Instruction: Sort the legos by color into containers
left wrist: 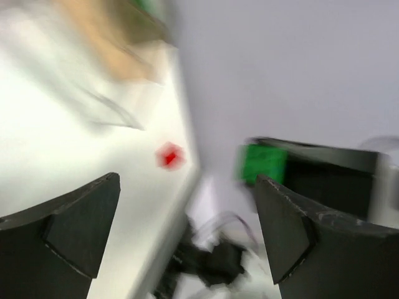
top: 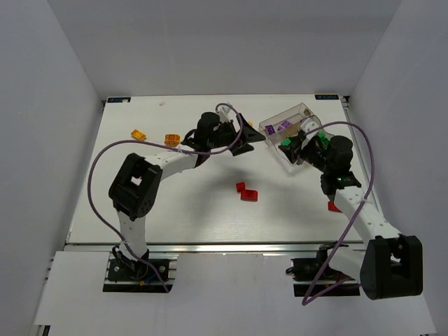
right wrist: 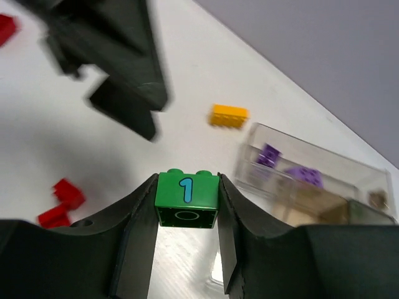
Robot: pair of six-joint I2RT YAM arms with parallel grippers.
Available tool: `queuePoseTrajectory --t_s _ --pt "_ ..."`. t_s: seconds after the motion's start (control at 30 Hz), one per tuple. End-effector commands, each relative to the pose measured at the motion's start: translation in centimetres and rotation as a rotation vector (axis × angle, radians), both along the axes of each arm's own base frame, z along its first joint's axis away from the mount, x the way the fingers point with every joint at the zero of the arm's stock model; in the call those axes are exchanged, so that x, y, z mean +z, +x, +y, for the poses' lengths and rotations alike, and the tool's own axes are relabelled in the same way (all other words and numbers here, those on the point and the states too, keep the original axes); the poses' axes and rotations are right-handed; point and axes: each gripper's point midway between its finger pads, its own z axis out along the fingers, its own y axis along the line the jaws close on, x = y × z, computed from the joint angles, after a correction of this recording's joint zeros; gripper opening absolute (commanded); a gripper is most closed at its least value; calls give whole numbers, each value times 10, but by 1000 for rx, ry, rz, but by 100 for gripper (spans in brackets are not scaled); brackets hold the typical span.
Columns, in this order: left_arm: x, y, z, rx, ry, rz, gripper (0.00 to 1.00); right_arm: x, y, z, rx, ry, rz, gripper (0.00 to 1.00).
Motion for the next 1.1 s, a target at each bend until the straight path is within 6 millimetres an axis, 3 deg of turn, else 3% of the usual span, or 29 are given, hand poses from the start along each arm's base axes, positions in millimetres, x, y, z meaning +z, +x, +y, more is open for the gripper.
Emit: queuePoseTrajectory --t_s 0.0,0.03,0.1,0.13,0.17,0.2,0.23,0.27,0.37,0.4,0.53,0.67,0.73,0.77,0.83,0.97,1.07 --pt "-4 25 62 277 407 -145 98 34 49 -44 -325 92 13 0" --pt "-2 31 75 335 466 -185 98 33 57 -53 -373 103 40 0" --pt "2 28 99 415 545 -251 98 3 75 -71 -509 101 217 0" --pt "1 27 109 420 570 -272 98 22 89 -77 -540 116 221 0" --pt "-8 22 117 418 607 -275 98 4 103 -81 -578 112 303 0" --pt "-8 14 127 408 657 -289 98 -12 105 -92 -655 82 400 0" --pt "-9 15 139 447 704 -291 98 8 118 -97 -685 96 397 0" --pt "-17 17 155 506 767 -278 98 -10 128 -102 -728 103 470 0" --pt "-27 7 192 601 913 -207 98 -22 147 -132 -927 105 542 0" --pt "-29 3 217 690 997 -157 98 -24 150 -147 -1028 120 551 0" --pt "-29 -8 259 813 1144 -131 98 -54 156 -170 -1179 87 643 0" --pt "-27 -18 301 935 1274 -134 98 -75 167 -179 -1211 93 696 0" --pt "-28 -25 313 972 1312 -130 98 -88 171 -178 -1217 90 723 0" --pt "-29 -27 318 990 1329 -122 98 -92 170 -193 -1249 91 734 0" --pt "-33 -32 334 1035 1388 -105 98 -101 175 -201 -1267 80 752 0" --pt "-43 -38 345 1045 1444 -68 98 -116 179 -211 -1281 77 784 0" --pt "-51 -38 350 1038 1479 -52 98 -125 181 -211 -1258 79 812 20"
